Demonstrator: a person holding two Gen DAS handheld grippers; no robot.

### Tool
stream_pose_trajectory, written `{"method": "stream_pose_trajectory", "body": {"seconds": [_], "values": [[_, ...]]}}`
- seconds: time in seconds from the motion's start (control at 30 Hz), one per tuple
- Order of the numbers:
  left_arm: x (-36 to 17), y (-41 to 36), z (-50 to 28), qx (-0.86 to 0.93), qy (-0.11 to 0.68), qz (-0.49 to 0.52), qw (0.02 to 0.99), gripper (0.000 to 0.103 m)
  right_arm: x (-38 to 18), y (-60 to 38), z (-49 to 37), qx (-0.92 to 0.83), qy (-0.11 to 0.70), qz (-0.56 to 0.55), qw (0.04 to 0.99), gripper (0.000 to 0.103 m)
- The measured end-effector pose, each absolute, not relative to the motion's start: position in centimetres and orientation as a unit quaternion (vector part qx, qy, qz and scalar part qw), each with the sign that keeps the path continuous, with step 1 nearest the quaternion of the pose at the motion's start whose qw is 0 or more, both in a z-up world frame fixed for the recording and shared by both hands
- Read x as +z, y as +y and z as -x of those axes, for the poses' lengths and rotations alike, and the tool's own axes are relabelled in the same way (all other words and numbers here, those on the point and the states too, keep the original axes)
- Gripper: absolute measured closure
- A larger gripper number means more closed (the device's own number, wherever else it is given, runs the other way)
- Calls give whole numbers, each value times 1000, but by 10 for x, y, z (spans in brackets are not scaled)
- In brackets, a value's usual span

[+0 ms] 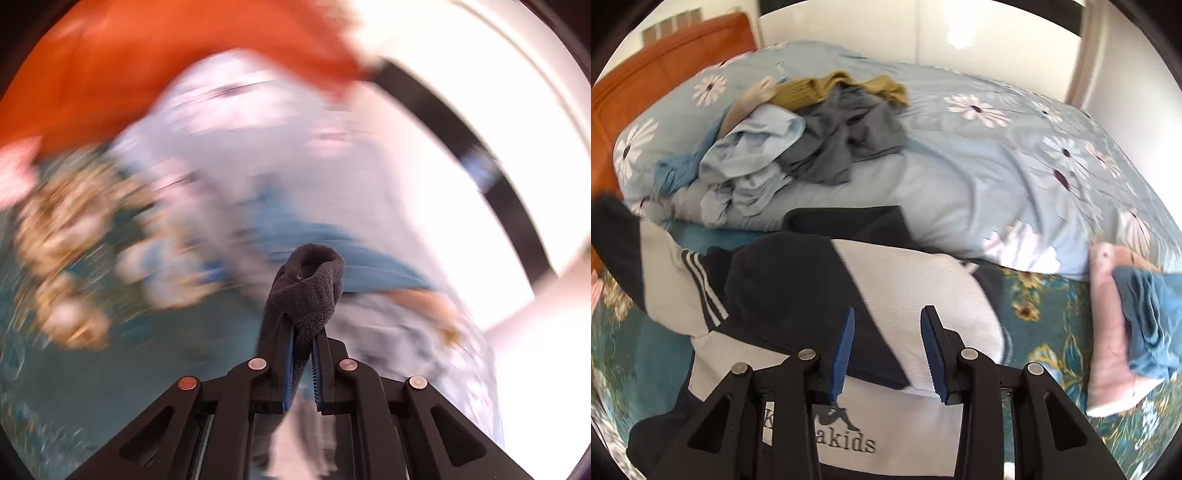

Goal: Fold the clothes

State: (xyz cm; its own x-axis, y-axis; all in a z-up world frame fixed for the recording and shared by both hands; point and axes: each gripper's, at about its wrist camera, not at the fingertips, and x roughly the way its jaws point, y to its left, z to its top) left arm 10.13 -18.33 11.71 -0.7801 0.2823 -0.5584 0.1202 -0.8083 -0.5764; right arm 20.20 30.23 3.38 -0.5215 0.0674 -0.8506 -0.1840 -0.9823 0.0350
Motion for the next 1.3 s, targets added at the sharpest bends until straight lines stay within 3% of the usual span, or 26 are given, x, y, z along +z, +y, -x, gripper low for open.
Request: {"method": "stream_pose_trajectory", "body": {"seconds": [0.07, 0.2, 0.43, 0.63, 0.8, 0.9, 0.93, 0.97, 1.13, 1.3], "values": [[149, -127, -98, 901, -274, 314, 123, 94, 35, 316, -210, 870, 81, 479, 81, 65], [162, -28, -88, 886, -235, 330, 224, 94, 32, 343, -225, 868, 122, 472, 96, 65], [101, 142, -96, 824, -167, 437, 320, 94, 17, 391, -255, 855, 174, 470, 133, 65], [26, 246, -119, 770, -58, 534, 343, 94, 2, 426, -278, 839, 211, 475, 160, 64], [-16, 261, -133, 727, -42, 597, 337, 90, -8, 438, -285, 830, 242, 477, 157, 64], [-28, 255, -139, 699, -63, 623, 344, 64, -12, 437, -278, 829, 260, 476, 140, 64], [-29, 253, -141, 691, -74, 629, 349, 47, -14, 435, -275, 828, 267, 475, 131, 64], [-27, 255, -146, 689, -77, 628, 353, 42, -16, 433, -270, 828, 274, 475, 121, 64], [3, 211, -148, 715, -73, 593, 365, 42, -28, 423, -243, 820, 292, 485, 81, 60], [10, 101, -123, 774, -118, 574, 239, 39, -48, 418, -216, 804, 311, 505, 57, 57]]}}
